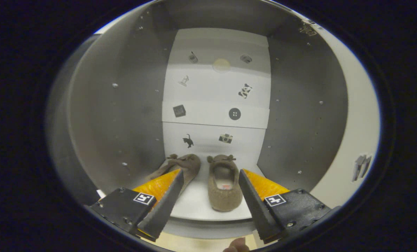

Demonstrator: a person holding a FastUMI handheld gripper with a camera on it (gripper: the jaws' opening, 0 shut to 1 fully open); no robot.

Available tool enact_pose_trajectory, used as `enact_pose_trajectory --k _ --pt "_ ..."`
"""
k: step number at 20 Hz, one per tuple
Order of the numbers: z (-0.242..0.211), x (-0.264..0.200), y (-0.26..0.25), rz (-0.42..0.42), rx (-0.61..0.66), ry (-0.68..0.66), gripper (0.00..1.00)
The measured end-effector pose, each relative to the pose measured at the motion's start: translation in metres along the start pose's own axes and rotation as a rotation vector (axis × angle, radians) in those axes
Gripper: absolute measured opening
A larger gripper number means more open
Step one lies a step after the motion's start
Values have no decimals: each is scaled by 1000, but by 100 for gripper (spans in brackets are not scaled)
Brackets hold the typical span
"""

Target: Open the shoe cabinet door, grab the shoes and put them into the shoe cabinet, then close the shoe cabinet door.

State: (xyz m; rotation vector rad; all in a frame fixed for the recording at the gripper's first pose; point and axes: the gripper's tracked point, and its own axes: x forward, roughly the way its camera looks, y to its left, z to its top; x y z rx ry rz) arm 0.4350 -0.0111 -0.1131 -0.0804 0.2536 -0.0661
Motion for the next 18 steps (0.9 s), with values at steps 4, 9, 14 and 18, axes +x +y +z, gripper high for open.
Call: enact_pose_trajectory --k 4,9,14,18 --pt "-1 -80 18 70 31 -17 100" --pt "-2 -193 19 125 72 -56 100" --pt "-8 -297 -16 130 105 -80 100" --pt "-2 -364 -57 136 134 -113 100"
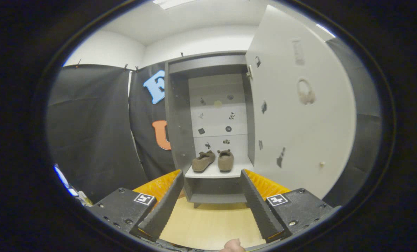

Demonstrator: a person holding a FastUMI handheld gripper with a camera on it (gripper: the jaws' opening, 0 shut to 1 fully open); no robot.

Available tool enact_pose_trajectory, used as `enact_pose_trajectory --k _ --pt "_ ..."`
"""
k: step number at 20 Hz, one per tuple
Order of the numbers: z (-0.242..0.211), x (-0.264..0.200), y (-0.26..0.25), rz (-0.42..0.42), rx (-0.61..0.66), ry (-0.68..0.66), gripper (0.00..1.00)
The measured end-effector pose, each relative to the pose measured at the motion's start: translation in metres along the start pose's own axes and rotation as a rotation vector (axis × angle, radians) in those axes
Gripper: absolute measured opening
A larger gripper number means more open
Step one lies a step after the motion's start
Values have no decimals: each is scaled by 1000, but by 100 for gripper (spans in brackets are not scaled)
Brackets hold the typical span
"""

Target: Open the shoe cabinet door, grab the shoes and put them into the shoe cabinet, then close the shoe cabinet door.

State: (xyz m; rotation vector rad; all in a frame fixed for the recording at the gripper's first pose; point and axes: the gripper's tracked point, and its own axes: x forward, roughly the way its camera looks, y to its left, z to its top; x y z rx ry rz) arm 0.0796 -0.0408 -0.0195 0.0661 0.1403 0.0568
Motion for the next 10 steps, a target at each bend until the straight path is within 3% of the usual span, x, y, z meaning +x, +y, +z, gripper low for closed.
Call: enact_pose_trajectory --k 6,10 --pt "26 -75 -47 41 -20 -38 100" --pt "37 -107 -109 22 -46 -25 100"
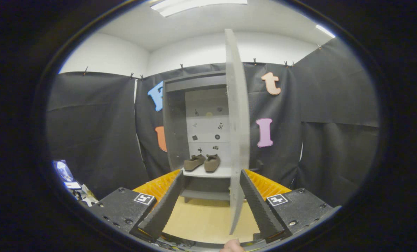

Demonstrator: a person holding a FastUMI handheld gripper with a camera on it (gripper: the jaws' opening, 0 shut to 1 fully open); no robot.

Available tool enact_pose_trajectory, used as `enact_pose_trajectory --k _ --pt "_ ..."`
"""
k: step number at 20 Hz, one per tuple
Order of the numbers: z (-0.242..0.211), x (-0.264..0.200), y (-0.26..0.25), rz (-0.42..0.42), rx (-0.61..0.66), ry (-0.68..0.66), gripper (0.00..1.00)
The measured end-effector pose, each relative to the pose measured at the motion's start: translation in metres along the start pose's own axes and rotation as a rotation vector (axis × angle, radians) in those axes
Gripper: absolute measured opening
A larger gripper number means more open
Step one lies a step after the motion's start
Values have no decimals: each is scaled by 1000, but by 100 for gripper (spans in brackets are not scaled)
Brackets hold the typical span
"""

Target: Open the shoe cabinet door, grab the shoes and put them into the shoe cabinet, then close the shoe cabinet door.

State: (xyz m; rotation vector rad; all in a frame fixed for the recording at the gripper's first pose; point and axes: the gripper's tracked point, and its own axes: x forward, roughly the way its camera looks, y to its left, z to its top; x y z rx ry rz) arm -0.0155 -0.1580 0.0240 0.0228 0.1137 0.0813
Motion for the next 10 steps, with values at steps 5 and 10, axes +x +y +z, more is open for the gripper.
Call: enact_pose_trajectory --k 5,10 --pt "7 -19 -98 -84 -2 -28 100" --pt "-5 2 -163 -141 -16 -30 100"
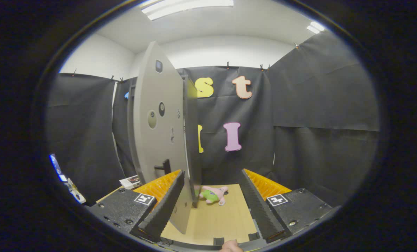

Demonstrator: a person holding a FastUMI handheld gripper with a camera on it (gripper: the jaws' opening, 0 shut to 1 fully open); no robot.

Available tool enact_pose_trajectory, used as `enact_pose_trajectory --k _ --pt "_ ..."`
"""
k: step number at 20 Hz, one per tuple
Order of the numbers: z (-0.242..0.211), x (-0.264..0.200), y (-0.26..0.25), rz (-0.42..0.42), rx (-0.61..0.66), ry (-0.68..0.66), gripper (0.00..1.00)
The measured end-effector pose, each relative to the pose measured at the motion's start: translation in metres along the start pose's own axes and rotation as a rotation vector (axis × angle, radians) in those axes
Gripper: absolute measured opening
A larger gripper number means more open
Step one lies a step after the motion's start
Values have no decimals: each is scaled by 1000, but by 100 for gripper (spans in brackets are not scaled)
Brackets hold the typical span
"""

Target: Open the shoe cabinet door, grab the shoes and put them into the shoe cabinet, then close the shoe cabinet door.

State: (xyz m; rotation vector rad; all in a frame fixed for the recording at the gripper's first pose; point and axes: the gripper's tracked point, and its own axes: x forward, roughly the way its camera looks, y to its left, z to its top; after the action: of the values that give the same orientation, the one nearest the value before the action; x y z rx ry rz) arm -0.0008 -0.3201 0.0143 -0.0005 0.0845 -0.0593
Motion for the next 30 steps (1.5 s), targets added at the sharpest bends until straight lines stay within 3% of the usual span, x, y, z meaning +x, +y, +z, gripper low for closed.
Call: enact_pose_trajectory --k 3,7,12,19,30 --pt "-9 28 -32 -36 2 17 100" --pt "-23 70 -36 -31 -15 54 100" --pt "-36 100 -3 25 -36 87 100" --pt "-36 103 54 106 -66 97 100" --pt "-37 90 83 -21 -58 88 93"
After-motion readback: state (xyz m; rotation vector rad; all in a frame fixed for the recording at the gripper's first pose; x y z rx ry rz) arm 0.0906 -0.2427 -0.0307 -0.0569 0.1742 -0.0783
